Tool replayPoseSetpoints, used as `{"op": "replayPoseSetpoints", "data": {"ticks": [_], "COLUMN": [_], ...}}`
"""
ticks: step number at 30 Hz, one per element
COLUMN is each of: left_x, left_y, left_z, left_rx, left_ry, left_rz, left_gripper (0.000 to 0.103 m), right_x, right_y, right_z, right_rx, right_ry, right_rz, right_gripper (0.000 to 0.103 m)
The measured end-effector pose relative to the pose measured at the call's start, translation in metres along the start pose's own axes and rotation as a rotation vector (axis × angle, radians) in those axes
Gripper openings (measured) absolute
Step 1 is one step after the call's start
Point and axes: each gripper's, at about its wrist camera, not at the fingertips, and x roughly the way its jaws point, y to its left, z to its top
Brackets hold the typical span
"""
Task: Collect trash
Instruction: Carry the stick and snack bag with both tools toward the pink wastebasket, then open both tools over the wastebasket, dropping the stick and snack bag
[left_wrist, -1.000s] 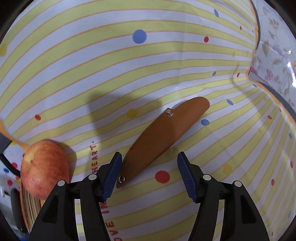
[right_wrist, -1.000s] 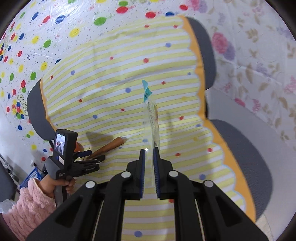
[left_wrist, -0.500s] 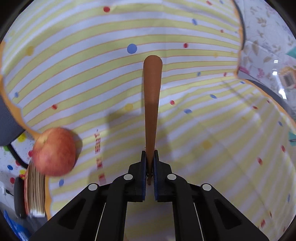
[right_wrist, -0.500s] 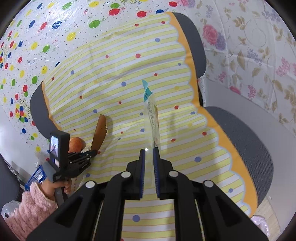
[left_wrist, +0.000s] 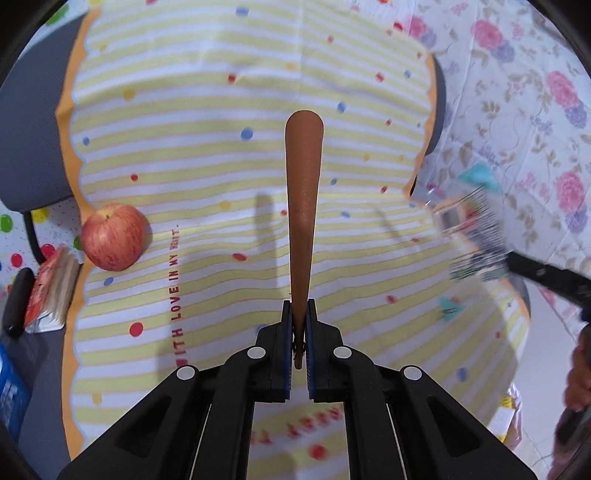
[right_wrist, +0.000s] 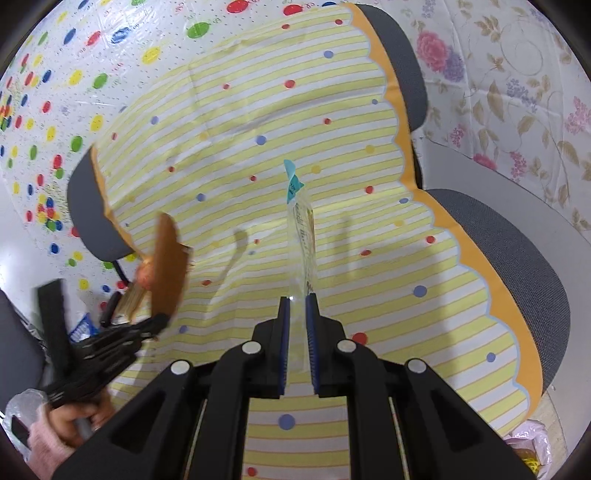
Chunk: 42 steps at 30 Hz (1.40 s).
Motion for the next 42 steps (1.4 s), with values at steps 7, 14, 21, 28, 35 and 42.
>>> {"op": "replayPoseSetpoints", "data": {"ticks": [7,14,21,28,35,42], "left_x": [-0.029,-0.055,-0.060,-0.059,-0.054,-0.040], "left_y": [-0.043,-0.105,-0.146,-0.193,-0.244,-0.280], "left_z": [-0.011,-0.032,-0.067,-0.099,-0.123,-0.148], "left_rx": [0.026,0.128,0.191,0.270,0.424,0.469], "left_ry": [-0.031,-0.079,-0.047,-0.009,0.049,0.110], "left_rz": [-0.055,-0.135,-0.234,-0.351,-0.450,-0.508], "left_gripper": [0.007,0.007,0.007,0.007,0.007,0.007], "right_x": [-0.020,-0.070,-0.121,-0.154,-0.196,-0.227], "right_y": [-0.002,-0.010,-0.043,-0.062,-0.082,-0.101], "right_z": [-0.013,-0.038,-0.074,-0.114,-0.156,-0.193], "right_rx": [0.007,-0.072,-0.028,0.019,0.086,0.136], "right_ry": [-0.040,-0.103,-0.129,-0.133,-0.162,-0.161], "right_rz": [-0.004,-0.048,-0.166,-0.263,-0.380,-0.499], "right_gripper": [0.009,0.009,0.009,0.009,0.009,0.009]}}
